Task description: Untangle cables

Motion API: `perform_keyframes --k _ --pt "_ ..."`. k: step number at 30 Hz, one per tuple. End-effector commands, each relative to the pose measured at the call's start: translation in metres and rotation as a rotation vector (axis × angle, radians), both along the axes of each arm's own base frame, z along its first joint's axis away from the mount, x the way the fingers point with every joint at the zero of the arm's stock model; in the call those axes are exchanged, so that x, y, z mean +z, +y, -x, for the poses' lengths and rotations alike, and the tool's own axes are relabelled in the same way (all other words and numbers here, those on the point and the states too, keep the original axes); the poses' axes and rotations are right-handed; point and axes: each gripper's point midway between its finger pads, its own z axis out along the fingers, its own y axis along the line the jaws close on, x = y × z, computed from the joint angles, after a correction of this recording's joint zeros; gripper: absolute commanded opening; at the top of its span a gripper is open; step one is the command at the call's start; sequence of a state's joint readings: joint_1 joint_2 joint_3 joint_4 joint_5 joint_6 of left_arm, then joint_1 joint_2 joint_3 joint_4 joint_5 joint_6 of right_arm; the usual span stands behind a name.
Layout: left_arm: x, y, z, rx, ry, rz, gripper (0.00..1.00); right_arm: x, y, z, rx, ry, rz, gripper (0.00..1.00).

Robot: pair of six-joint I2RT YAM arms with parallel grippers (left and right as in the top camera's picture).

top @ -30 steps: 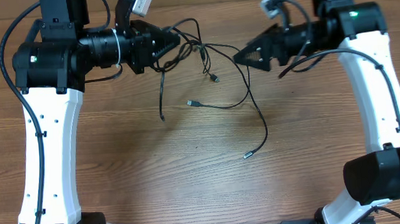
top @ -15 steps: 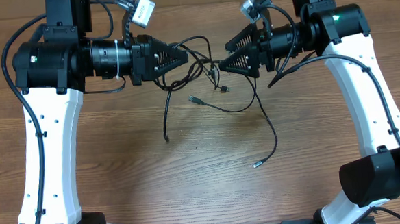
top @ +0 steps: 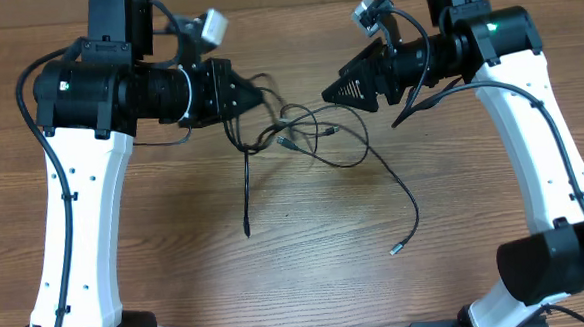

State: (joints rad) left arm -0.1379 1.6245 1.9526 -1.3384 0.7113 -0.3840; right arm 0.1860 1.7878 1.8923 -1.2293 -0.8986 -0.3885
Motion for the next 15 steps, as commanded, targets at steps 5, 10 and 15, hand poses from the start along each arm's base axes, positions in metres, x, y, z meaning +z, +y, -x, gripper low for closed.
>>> perform_keyframes --k 5,10,15 --pt "-0.028 0.058 -0.039 0.587 0.179 -0.153 0.04 0.013 -0.013 0.007 -0.275 0.158 0.09 0.77" --pt "-0.035 0.06 -0.047 0.626 0.175 -0.181 0.04 0.013 0.022 0.03 -0.165 0.156 0.097 0.8" --pt "-0.045 0.063 -0.053 0.644 0.191 -0.21 0.04 0.01 0.06 0.051 -0.05 0.106 0.118 0.85"
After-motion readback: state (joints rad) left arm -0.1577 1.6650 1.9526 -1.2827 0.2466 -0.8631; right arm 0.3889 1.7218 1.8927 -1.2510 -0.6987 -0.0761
